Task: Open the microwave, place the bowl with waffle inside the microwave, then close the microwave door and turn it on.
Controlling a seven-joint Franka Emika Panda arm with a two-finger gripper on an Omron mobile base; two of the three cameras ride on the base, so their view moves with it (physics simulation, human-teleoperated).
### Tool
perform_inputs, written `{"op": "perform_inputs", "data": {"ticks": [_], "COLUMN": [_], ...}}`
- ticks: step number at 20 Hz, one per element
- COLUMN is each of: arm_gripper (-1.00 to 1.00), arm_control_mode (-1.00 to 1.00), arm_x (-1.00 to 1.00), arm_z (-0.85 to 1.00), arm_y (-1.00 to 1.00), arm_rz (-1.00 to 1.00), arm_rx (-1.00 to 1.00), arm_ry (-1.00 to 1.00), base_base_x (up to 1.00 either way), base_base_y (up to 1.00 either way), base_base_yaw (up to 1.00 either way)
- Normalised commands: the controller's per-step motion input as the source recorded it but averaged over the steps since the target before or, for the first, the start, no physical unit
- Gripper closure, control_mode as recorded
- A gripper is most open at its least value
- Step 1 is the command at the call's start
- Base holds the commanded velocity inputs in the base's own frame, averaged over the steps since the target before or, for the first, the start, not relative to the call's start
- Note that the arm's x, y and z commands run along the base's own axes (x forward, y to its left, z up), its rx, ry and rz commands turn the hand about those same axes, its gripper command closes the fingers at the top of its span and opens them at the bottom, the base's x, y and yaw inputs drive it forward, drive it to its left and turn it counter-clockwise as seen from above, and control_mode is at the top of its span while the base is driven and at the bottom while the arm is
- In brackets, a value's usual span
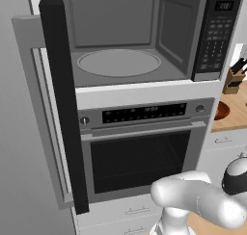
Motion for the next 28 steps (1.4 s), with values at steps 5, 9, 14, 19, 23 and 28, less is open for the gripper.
{"op": "perform_inputs", "data": {"ticks": [5, 9, 14, 19, 23, 28], "arm_gripper": [-1.00, -1.00, -1.00, -1.00, -1.00, -1.00], "arm_control_mode": [-1.00, -1.00, -1.00, -1.00, -1.00, -1.00], "arm_x": [0.49, 0.43, 0.41, 0.40, 0.64, 0.60], "arm_z": [-0.22, -0.60, -0.72, -0.55, -0.19, -0.03], "arm_y": [-0.51, -0.01, 0.07, 0.00, -0.03, -0.17], "arm_rz": [0.00, 0.00, 0.00, 0.00, -0.02, -0.02], "arm_rx": [0.11, 0.00, 0.00, 0.02, 0.06, 0.07], "arm_ry": [0.04, 0.01, 0.00, 0.00, 0.00, 0.00], "base_base_x": [0.00, 0.00, 0.00, 0.00, 0.00, 0.00], "base_base_y": [0.00, 0.00, 0.00, 0.00, 0.00, 0.00], "base_base_yaw": [0.00, 0.00, 0.00, 0.00, 0.00, 0.00]}}
